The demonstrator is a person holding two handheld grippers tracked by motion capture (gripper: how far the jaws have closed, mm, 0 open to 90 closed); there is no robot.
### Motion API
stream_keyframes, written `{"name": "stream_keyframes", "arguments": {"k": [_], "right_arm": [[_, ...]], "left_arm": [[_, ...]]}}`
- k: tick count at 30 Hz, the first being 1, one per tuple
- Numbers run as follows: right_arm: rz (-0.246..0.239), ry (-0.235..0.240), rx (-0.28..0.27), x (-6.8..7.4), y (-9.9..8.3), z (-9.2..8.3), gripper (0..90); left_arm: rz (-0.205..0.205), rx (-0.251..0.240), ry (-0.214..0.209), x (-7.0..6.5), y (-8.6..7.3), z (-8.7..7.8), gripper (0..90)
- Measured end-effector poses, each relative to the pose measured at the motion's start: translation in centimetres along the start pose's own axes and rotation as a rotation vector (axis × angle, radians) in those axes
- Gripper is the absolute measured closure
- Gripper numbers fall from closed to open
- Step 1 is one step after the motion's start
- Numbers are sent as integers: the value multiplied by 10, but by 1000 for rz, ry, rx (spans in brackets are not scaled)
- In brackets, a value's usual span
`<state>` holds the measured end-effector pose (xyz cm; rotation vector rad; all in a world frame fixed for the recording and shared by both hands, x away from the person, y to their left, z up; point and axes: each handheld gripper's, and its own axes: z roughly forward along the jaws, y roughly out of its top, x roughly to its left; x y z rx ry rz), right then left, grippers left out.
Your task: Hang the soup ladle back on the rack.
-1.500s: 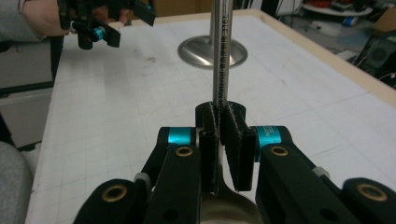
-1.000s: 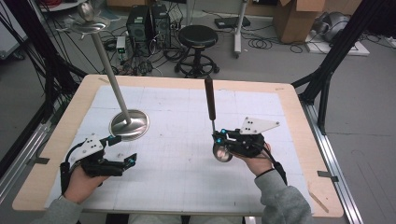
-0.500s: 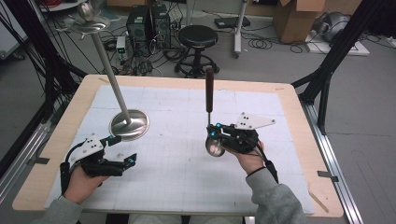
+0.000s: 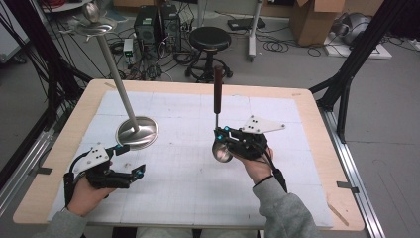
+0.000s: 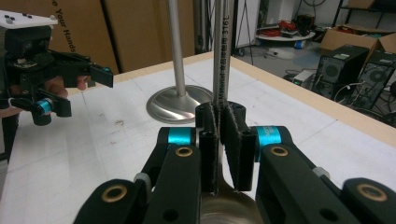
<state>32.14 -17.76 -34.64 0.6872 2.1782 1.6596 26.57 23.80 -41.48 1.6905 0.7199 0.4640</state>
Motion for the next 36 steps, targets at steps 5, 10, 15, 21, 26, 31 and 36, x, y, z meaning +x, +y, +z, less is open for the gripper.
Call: {"name": "stream_keyframes", "arguments": {"k": [5,10,15,21,26,31,36], "right_arm": [[4,-8,5,-3,2,4,845],[8,-32,3,-9,6,10,845],[31,-44,-1,-15,7,15,845],[39,-64,11,-20,7,20,845],[24,-78,7,-18,19,23,845],[-2,-80,9,-15,34,29,845],[-13,-75,11,-9,41,39,844]], "left_arm": [[-36,-20,-32,1,1,-2,66],[-38,-16,-31,1,1,-2,66],[-29,1,-19,1,0,-1,66],[-31,8,-7,1,0,-1,66],[-31,13,-3,1,-1,0,66],[-30,13,-1,1,-1,0,66],[-26,22,-2,0,-1,1,66]]}}
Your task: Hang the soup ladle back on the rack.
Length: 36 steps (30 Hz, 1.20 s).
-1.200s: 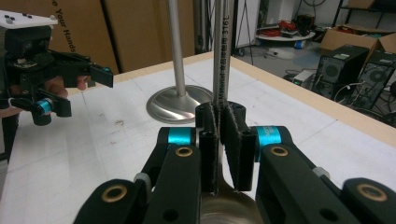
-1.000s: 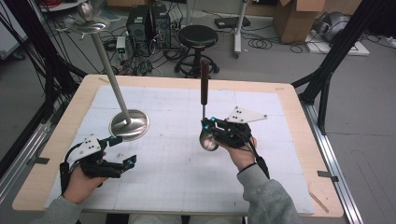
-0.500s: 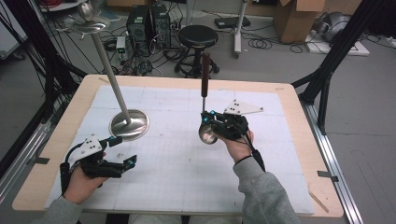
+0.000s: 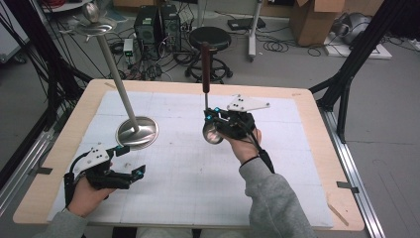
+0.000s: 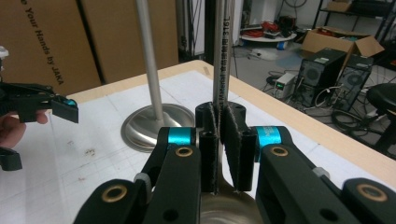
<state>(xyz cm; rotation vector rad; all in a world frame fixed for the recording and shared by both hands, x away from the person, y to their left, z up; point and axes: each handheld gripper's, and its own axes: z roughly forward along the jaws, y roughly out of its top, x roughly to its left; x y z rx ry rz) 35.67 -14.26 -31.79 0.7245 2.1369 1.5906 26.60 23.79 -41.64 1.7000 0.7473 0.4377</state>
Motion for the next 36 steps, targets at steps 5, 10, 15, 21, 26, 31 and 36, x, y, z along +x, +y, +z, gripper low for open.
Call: {"name": "stream_keyframes", "arguments": {"k": [5,10,15,21,26,31,36], "right_arm": [[-22,15,15,9,4,11,845],[-39,29,24,16,13,21,845],[-52,30,35,22,20,30,845],[-54,26,24,27,26,39,844],[-66,32,26,34,31,49,844],[-76,31,28,39,37,59,844],[-81,17,23,43,39,68,844]], "left_arm": [[-1,-1,2,-1,0,0,66],[3,-2,2,-1,0,0,66],[5,0,2,-1,0,0,66],[4,-4,6,-2,1,-1,66],[6,-23,11,-1,3,-4,66],[17,-2,17,-2,1,-3,66],[22,-11,16,-3,3,-5,66]]}}
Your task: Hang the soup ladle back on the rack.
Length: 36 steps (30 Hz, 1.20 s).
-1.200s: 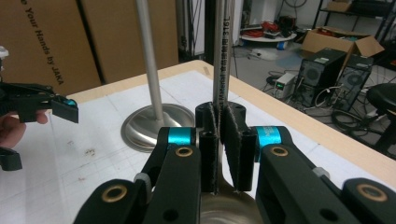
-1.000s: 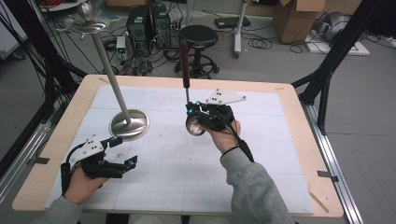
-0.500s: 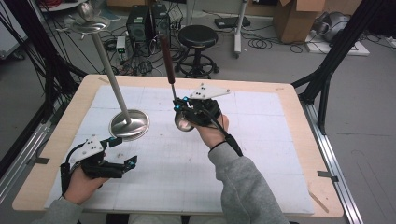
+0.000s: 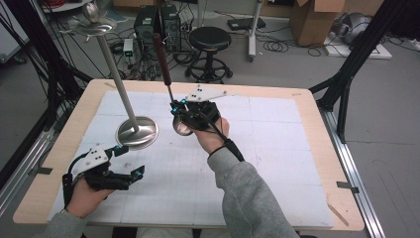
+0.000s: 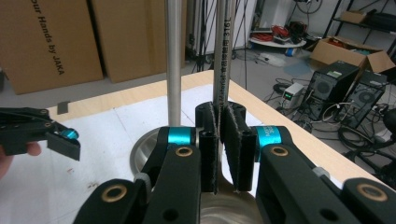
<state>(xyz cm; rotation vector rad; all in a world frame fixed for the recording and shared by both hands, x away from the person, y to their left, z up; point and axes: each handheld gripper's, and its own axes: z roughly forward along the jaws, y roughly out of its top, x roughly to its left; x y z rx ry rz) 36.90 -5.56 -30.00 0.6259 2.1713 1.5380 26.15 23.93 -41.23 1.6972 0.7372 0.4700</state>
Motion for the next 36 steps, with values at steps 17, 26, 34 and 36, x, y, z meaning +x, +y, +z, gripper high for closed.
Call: {"name": "stream_keyframes", "arguments": {"k": [17,26,34,36], "right_arm": [[12,20,12,11,20,31,844],[7,35,14,16,28,42,844],[8,43,28,15,30,49,844],[7,43,34,15,30,50,844]], "left_arm": [[10,12,0,-4,-2,-6,66],[12,22,7,-4,-3,-4,66],[10,27,9,-4,-4,-3,66],[9,28,8,-5,-4,-3,66]]}}
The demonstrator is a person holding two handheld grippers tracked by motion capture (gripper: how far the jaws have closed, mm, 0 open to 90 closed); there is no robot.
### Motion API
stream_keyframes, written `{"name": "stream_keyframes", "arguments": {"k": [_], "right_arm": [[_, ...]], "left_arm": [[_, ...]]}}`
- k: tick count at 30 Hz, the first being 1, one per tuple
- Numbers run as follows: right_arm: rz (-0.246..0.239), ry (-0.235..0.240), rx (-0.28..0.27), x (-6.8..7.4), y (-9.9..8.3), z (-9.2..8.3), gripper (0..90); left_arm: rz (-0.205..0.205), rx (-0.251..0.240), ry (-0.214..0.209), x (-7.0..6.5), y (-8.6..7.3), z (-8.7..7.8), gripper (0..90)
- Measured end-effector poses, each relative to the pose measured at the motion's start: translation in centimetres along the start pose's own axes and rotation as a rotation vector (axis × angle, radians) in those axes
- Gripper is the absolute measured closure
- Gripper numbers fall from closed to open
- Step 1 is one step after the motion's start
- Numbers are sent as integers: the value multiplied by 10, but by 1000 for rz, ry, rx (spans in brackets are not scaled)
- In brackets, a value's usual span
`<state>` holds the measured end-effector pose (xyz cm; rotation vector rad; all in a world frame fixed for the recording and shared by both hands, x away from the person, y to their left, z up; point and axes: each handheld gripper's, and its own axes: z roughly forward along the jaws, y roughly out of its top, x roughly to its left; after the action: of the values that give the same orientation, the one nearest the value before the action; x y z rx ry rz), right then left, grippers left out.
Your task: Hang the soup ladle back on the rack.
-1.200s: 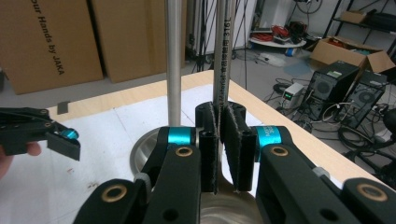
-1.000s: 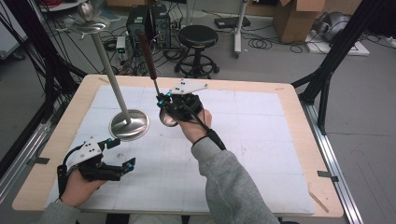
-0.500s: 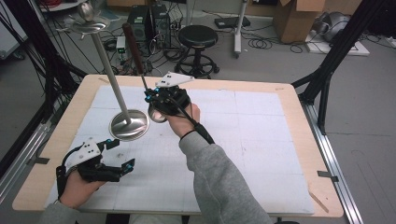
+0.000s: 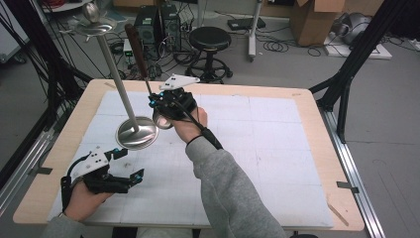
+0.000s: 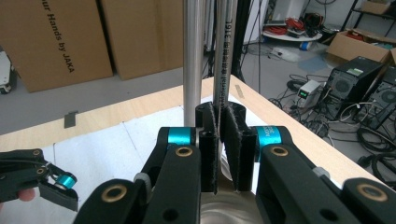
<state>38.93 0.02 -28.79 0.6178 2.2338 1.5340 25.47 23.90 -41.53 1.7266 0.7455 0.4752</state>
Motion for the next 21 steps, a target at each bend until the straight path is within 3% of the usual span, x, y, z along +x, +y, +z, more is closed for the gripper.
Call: {"name": "stream_keyframes", "arguments": {"k": [13,21], "right_arm": [[8,32,7,2,4,9,844],[-6,26,11,2,5,13,844]], "left_arm": [[2,-6,8,0,0,-4,66],[2,1,10,0,-1,-3,66]]}}
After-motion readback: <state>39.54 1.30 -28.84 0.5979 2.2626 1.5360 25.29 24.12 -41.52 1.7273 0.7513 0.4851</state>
